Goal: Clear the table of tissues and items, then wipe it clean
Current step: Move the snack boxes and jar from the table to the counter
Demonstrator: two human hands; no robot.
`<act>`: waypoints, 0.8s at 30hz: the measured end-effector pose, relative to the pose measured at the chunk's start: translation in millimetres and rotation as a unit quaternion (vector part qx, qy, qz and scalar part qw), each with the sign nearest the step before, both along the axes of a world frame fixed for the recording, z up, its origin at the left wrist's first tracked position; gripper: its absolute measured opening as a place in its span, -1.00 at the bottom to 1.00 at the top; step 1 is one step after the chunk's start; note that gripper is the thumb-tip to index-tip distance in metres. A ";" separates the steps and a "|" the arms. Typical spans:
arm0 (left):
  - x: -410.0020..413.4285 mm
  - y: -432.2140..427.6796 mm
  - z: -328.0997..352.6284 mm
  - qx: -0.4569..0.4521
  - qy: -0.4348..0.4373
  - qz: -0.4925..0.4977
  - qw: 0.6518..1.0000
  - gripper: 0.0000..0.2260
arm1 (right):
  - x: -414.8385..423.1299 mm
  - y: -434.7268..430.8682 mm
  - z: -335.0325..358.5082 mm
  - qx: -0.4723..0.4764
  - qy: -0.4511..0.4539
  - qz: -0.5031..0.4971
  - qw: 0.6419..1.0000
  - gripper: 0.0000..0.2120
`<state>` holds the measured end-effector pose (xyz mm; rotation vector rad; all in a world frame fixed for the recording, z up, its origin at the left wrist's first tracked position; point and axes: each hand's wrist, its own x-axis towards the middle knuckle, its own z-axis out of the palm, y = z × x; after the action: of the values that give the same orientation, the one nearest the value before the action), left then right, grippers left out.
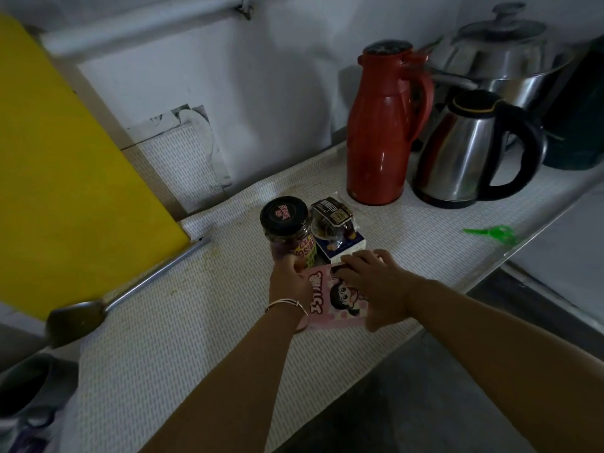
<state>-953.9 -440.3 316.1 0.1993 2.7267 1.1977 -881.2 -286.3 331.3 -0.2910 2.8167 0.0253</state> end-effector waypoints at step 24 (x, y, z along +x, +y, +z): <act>104.4 171.4 27.0 0.083 -0.097 -0.298 0.946 -0.79 | 132.3 118.7 6.6 -0.213 0.254 -0.390 0.859 -0.73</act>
<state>-849.5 -268.9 343.0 0.8109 2.1509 1.1749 -748.9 -167.6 337.9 0.9137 3.1872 -0.8129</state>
